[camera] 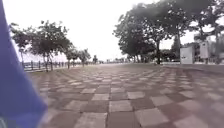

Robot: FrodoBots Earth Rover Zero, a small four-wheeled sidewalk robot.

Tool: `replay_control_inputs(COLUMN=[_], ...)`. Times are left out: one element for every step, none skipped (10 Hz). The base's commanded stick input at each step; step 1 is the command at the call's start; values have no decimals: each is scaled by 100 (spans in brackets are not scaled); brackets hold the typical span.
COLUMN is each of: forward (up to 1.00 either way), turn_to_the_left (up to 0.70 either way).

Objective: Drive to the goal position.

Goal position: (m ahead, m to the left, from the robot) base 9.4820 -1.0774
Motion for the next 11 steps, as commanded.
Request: replay_control_inputs(forward=[74,83,87,98,100,100,100,100,100,100,100], turn_to_the_left=[0,0,0,0,0,0,0,0,0,0,0])
